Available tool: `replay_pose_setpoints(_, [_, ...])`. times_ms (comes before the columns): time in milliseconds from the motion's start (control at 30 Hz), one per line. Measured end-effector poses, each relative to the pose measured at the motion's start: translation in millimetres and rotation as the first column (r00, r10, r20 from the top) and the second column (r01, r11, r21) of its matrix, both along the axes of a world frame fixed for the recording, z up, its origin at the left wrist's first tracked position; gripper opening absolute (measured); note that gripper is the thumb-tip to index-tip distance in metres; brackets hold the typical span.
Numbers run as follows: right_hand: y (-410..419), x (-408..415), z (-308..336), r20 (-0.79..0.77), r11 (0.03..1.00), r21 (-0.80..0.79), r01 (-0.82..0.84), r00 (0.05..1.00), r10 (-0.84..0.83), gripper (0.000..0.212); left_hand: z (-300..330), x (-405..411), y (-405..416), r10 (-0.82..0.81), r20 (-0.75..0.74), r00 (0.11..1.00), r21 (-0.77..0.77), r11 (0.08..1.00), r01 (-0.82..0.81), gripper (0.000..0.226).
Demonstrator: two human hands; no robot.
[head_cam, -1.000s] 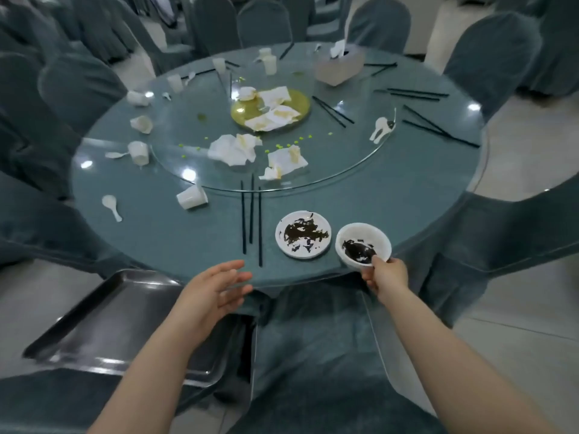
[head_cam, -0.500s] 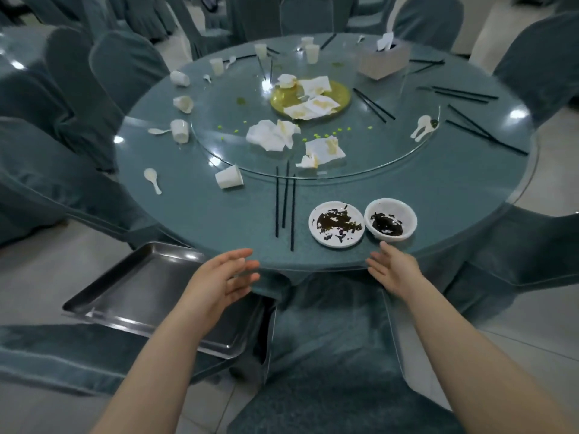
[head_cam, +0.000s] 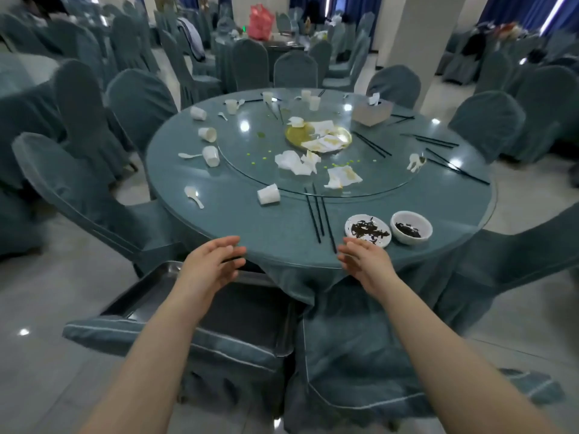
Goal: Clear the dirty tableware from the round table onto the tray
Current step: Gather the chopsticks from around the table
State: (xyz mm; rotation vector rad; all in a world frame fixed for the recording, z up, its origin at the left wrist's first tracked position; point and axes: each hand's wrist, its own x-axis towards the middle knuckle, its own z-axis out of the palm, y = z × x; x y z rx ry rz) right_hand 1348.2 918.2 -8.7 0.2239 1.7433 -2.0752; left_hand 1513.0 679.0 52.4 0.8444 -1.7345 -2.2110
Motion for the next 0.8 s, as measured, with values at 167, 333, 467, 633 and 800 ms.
replay_pose_setpoints(167, [-26.6, 26.0, 1.1, -0.061, 0.993, 0.113, -0.019, 0.998, 0.026, 0.011, 1.9, 27.2, -36.1, -0.01, 0.03, 0.999, -0.008, 1.0, 0.01, 0.022])
replay_pose_setpoints(333, [-36.1, 11.3, -17.6, -0.11, 0.929, 0.368, -0.028, 0.991, 0.073, 0.019, -5.5, 21.9, -69.1, 0.022, 0.033, 0.999, 0.002, 1.0, -0.022, 0.023])
replay_pose_setpoints(467, [-43.8, -24.6, -45.9, -0.123, 0.83, 0.554, -0.057, 0.981, 0.149, 0.027, -20.5, -2.1, -81.8, -0.049, 0.108, 0.993, -0.02, 0.998, 0.051, 0.022])
replay_pose_setpoints(633, [-67.9, -88.8, -79.6, -0.128, 0.624, 0.776, -0.093, 0.945, 0.301, 0.046, -37.0, -38.2, -104.5, -0.064, 0.231, 0.971, -0.043, 0.996, 0.076, 0.021])
replay_pose_setpoints(800, [-87.2, -144.5, -106.4, -0.115, 0.213, 0.977, 0.008, 0.862, 0.494, 0.06, -53.6, -68.9, -122.2, -0.033, 0.298, 0.954, -0.027, 0.999, 0.043, 0.022])
